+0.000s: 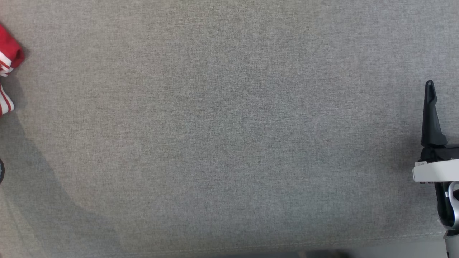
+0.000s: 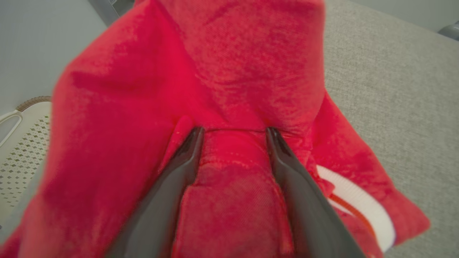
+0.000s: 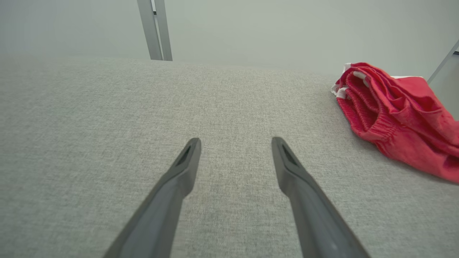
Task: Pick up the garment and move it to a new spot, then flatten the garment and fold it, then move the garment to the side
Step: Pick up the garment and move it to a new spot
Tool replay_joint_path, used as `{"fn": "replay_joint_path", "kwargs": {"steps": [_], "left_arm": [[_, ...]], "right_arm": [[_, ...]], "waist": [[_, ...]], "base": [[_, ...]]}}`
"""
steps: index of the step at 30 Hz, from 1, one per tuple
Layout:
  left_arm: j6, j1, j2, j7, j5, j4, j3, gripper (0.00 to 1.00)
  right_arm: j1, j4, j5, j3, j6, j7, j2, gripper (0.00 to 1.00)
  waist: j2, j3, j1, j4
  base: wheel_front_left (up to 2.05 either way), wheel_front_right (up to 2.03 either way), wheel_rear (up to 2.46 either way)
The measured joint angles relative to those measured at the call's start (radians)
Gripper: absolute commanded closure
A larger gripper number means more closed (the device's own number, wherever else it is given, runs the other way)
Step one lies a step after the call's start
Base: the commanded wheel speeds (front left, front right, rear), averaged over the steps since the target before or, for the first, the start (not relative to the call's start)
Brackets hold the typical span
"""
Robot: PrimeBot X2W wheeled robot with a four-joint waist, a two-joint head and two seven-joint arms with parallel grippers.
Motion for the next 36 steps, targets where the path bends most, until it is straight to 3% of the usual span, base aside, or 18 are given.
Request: {"fn": "replay_joint_path", "kwargs": {"steps": [1, 2, 14, 22, 27, 36], "left_arm": [[0.000, 0.000, 0.000, -0.005, 0.000, 0.003, -0.004, 0.99], [0.000, 0.001, 0.001, -0.013, 0.000, 0.007, -0.006, 1.00], [0.000, 0.015, 0.016, -0.205, 0.023, -0.014, -0.056, 1.00], [0.000, -0.021, 0.015, -0.312, 0.059, -0.120, -0.104, 1.00], [0.000, -0.074, -0.002, -0.305, 0.073, -0.226, -0.156, 1.00], [0.000, -0.176, -0.105, -0.210, 0.035, -0.477, -0.289, 1.00]], "right_arm": [[-0.001, 0.000, -0.001, 0.003, 0.000, 0.000, 0.001, 0.00], [-0.002, 0.000, -0.001, 0.006, 0.000, 0.000, 0.001, 0.00], [-0.003, 0.065, 0.004, 0.047, 0.000, -0.013, 0.023, 0.00], [0.003, 0.134, 0.019, 0.083, 0.000, -0.039, 0.050, 0.00], [0.015, 0.170, 0.028, 0.089, 0.000, -0.050, 0.072, 0.00], [0.025, 0.207, 0.043, 0.086, 0.000, -0.059, 0.110, 0.00]], "waist": [[0.0000, -0.001, 0.0000, -0.001], [0.0000, -0.003, 0.0000, -0.002], [0.0000, -0.090, -0.0001, -0.016], [0.0000, -0.194, -0.0001, -0.034], [0.0000, -0.254, -0.0002, -0.057], [0.0000, -0.315, -0.0002, -0.159]], "base": [[0.00, 0.00, 0.00], [0.00, 0.00, 0.00], [0.00, 0.00, 0.00], [0.00, 0.00, 0.00], [0.00, 0.00, 0.00], [0.00, 0.00, 0.00]]}}
